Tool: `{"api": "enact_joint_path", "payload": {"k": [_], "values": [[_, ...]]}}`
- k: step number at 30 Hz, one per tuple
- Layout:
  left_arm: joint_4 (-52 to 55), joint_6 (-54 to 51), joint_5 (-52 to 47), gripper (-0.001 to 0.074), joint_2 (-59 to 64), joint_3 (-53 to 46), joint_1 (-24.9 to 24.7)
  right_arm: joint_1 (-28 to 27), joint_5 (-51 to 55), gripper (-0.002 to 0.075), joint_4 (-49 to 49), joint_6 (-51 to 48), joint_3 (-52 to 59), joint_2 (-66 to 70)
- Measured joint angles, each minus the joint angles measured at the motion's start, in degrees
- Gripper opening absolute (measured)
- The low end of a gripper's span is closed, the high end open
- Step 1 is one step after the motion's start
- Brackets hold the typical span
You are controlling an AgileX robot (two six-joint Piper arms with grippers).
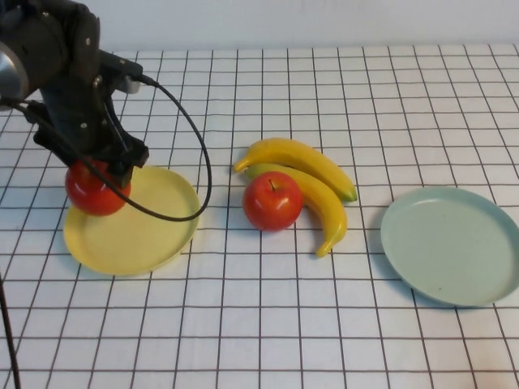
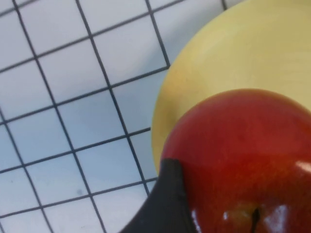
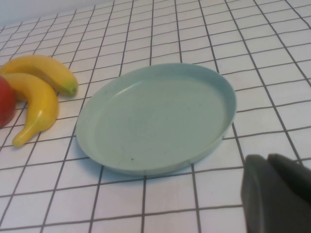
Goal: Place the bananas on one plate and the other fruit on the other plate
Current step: Put one type of fruit in the left plate
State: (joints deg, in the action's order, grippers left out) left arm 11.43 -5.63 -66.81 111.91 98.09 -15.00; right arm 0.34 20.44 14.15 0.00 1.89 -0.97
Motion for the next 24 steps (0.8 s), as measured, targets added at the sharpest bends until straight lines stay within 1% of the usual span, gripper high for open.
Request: {"api": "enact_joint_path", "payload": {"k": [5,14,19,21,22,24], "values": [[-0.90,-0.26,0.48,0.0582,2.75,-0.09,0.36,0.00,0.00,-0.0017,0.00,0.00,0.00,0.00],[-2.64,-0.78,4.59,0.0582,2.86,-0.09,0.45,0.00,0.00,-0.0017,0.00,0.00,0.00,0.00],[-3.53,-1.21,4.76,0.0582,2.86,-0.09,1.09,0.00,0.00,-0.0017,0.00,0.00,0.00,0.00],[-5.06,-3.05,4.38,0.0582,2.86,-0.09,1.60,0.00,0.00,-0.0017,0.00,0.00,0.00,0.00],[-5.98,-4.71,4.08,0.0587,2.86,-0.09,1.89,0.00,0.00,-0.0017,0.00,0.00,0.00,0.00],[-7.72,-7.85,3.64,0.0636,2.86,-0.09,2.50,0.00,0.00,-0.0017,0.00,0.00,0.00,0.00]]}}
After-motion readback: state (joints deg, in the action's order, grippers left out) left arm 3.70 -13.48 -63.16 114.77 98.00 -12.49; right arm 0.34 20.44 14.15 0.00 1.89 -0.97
